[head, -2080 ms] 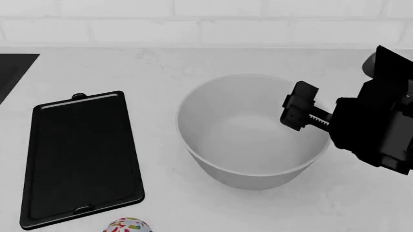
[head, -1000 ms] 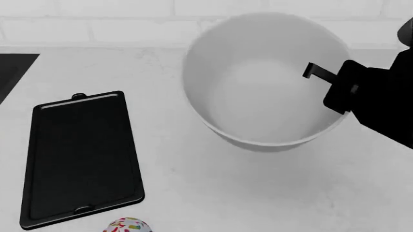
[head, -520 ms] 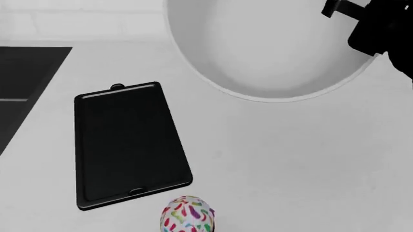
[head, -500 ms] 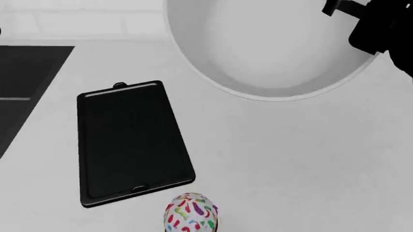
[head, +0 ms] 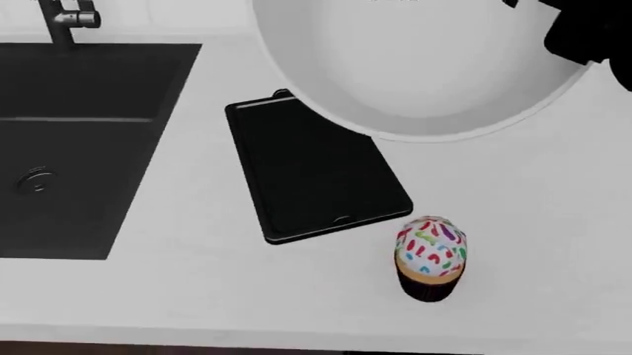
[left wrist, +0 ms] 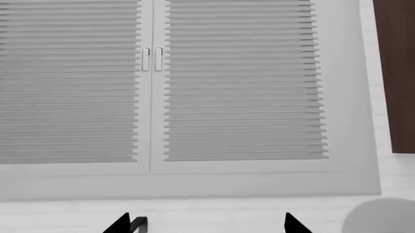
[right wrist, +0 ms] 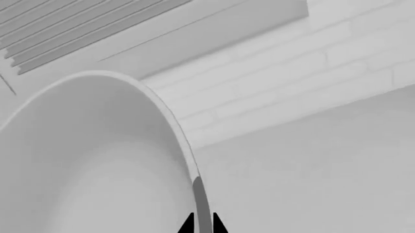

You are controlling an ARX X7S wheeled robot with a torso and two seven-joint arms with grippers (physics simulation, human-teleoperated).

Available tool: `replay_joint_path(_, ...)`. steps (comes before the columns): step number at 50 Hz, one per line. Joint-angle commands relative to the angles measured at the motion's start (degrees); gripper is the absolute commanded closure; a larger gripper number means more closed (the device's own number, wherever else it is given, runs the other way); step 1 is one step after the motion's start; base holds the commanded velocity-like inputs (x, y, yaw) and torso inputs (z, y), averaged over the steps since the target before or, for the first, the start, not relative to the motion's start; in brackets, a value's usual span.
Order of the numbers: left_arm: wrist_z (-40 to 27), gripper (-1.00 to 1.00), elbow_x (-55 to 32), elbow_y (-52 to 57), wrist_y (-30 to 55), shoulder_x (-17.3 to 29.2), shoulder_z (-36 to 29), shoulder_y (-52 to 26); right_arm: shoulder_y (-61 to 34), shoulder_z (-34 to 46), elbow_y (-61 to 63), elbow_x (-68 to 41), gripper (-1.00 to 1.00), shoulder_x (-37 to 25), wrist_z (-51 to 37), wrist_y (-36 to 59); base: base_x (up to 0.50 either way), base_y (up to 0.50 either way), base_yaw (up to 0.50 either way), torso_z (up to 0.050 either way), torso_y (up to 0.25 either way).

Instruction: Move the fresh-baked cupcake off the tray onto the counter, and place the bowl used for mixing into the sink.

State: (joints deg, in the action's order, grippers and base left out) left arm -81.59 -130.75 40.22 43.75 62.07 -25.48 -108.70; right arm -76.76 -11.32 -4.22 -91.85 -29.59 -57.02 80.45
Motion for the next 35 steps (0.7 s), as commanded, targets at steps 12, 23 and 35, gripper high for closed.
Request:
replay_joint_path(12,0.48,-1.0,0.39,0.76,-1.04,0.68,-0.15,1.14,1.71,3.96,1.64,3.98,1.0,-0.62,5.91,-1.57,0.0,0.5,0.0,0.0,0.0)
replay_joint_path(23,0.87,-1.0,0.75,0.67,-1.03,1.0,-0.26,1.24,2.93,4.78,3.21,3.97,1.0,-1.2,6.57,-1.92,0.22,0.5,0.0,0.0,0.0)
replay_joint_path(35,0.99,-1.0,0.62,0.05,-0.48,0.6,-0.89,0.22,4.23,5.66,3.48,4.93,1.0,-1.71,8.25,-2.97,0.31,0.49,0.0,0.0,0.0)
